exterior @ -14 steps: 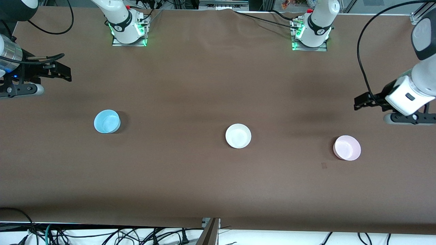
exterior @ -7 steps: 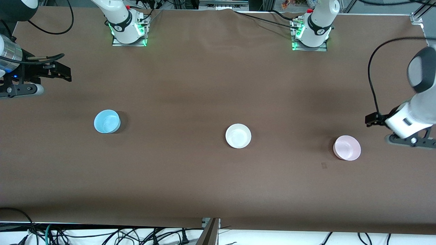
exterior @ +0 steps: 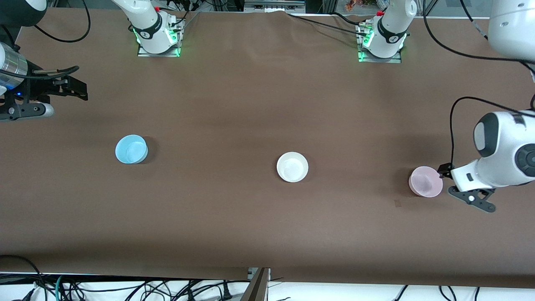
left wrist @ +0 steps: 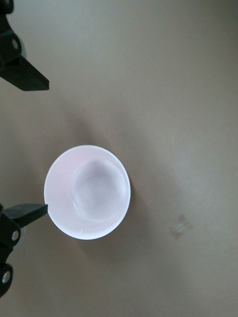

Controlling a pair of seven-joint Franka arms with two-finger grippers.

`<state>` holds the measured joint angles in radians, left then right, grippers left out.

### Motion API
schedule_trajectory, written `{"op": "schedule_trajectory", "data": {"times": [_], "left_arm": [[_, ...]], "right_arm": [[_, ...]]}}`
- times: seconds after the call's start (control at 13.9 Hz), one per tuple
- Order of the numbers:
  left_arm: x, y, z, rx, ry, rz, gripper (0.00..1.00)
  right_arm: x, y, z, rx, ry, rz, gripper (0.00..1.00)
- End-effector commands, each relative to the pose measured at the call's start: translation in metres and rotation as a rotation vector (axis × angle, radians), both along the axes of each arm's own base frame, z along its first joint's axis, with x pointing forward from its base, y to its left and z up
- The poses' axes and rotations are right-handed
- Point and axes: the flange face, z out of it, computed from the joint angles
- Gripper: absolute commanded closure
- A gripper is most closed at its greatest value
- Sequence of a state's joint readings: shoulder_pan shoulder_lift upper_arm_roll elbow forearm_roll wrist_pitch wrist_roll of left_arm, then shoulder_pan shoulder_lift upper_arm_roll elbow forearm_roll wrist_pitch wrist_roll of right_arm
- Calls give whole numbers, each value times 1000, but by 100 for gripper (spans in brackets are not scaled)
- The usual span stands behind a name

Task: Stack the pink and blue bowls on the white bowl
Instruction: 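Lower the left gripper onto the rim of the pink bowl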

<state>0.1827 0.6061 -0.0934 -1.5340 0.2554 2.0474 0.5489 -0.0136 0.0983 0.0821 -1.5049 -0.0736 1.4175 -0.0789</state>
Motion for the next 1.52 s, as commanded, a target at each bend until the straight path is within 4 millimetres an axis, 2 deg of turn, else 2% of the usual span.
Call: {"op": "schedule_trajectory", "data": {"times": [0.0, 0.14, 0.29, 0.51, 0.58, 0.65, 0.79, 0.87, 0.94, 1.01, 1.23, 1.44], "left_arm": [[9, 6, -25, -12, 8, -103, 0], [15, 19, -42, -26, -42, -160, 0], [12, 25, -66, -88, -37, -130, 0], [7, 26, -82, -154, -24, -75, 0], [7, 25, -87, -159, -18, -72, 5], [5, 30, -93, -174, -13, -55, 18], [3, 36, -97, -183, -10, -41, 63], [3, 36, -98, -184, -10, -42, 71], [3, 36, -100, -184, -9, -41, 91], [3, 35, -100, -185, -9, -42, 100], [5, 33, -97, -186, -14, -45, 100], [9, 25, -82, -185, -22, -50, 100]], "right_arm": [[3, -1, 5, 23, -6, 0, 0], [3, -2, 5, 21, -6, -1, 0], [4, -2, 4, 23, -4, -1, 0], [7, 0, -4, 21, 9, 2, 0], [9, 2, -7, 22, 12, 6, 0], [14, 2, -16, 23, 18, 5, 0], [19, 0, -17, 53, -6, -12, 0], [18, 0, -17, 70, -2, -22, 0], [19, -1, -20, 64, 5, -16, 0], [20, -1, -22, 68, 4, -21, 0], [27, -1, -27, 69, -10, -10, 0], [28, -4, -30, 56, -7, -12, 0]]}}
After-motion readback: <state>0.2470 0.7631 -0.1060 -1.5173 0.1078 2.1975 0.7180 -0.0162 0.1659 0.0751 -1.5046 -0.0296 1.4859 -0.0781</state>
